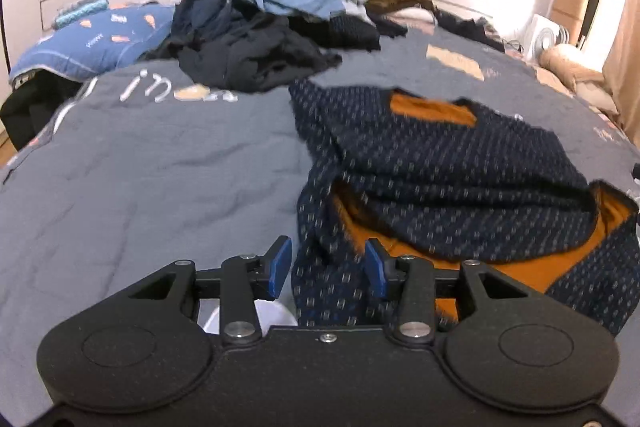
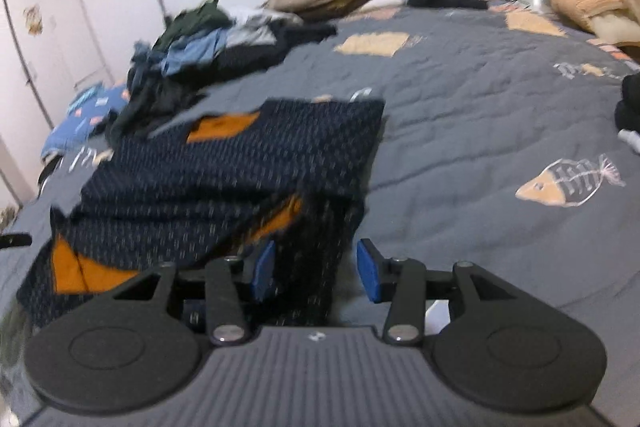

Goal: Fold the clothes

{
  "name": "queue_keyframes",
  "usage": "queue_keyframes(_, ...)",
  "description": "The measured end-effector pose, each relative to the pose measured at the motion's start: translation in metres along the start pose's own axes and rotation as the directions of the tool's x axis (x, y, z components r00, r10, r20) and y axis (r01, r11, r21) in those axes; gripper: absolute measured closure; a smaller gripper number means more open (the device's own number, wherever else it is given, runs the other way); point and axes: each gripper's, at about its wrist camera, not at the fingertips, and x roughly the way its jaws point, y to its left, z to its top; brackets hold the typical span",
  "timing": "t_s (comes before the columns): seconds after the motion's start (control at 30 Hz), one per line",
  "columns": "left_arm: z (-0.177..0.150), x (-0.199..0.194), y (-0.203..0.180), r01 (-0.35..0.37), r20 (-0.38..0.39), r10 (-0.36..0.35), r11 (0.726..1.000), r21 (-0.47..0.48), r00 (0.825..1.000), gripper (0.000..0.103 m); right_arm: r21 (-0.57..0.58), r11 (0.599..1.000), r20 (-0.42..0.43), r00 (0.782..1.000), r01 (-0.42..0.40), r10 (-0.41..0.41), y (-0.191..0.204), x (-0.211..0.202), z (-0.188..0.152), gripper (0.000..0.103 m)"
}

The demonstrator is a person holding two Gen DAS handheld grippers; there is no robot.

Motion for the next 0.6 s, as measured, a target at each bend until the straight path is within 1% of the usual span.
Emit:
queue_keyframes(0.07, -0.003, 0.002, 0.005, 0.027, -0.022, -0.027, 0.999, -0.018, 0.999, 0.062, -0.004, 0.999, -0.020, 0.999, -0.042, 0.042, 0.002, 0.000, -0.004, 0.059)
queue_keyframes(0.2, -0.008, 0.009, 0.009, 0.008, -0.069, -0.011, 0.999, -0.032, 0.998, 0.061, 0.014, 0.997, -0.058, 0.995, -0.082, 0.083, 0.006, 0.004, -0.008, 0.059)
queue_keyframes(0.27, -0.009, 0.010, 0.012, 0.000, -0.073, -0.003, 0.999, -0.043, 0.997, 0.052, 0.036, 0.995, -0.069, 0.993, -0.091, 0.093, 0.005, 0.003, -0.011, 0.059)
queue_keyframes(0.3, -0.009, 0.010, 0.013, -0.004, -0.073, 0.001, 0.999, -0.048, 0.997, 0.043, 0.046, 0.995, -0.073, 0.993, -0.093, 0.096, 0.004, 0.003, -0.013, 0.058)
queue_keyframes(0.33, -0.010, 0.011, 0.014, -0.009, -0.073, 0.005, 0.999, -0.053, 0.997, 0.038, 0.058, 0.994, -0.078, 0.992, -0.095, 0.100, 0.003, 0.002, -0.015, 0.058)
queue_keyframes(0.4, -0.012, 0.010, 0.016, 0.002, -0.072, -0.007, 0.998, -0.064, 0.997, 0.038, 0.074, 0.992, -0.091, 0.990, -0.104, 0.111, 0.001, -0.001, -0.019, 0.058)
queue_keyframes(0.5, -0.015, 0.011, 0.018, 0.013, -0.100, -0.023, 0.995, -0.098, 0.995, 0.038, 0.084, 0.992, -0.106, 0.989, -0.093, 0.102, 0.000, -0.007, -0.021, 0.058)
queue_keyframes(0.6, -0.018, 0.008, 0.021, 0.026, -0.117, -0.044, 0.989, -0.145, 0.992, 0.038, 0.132, 0.987, -0.098, 0.990, -0.088, 0.101, -0.005, -0.014, -0.023, 0.057)
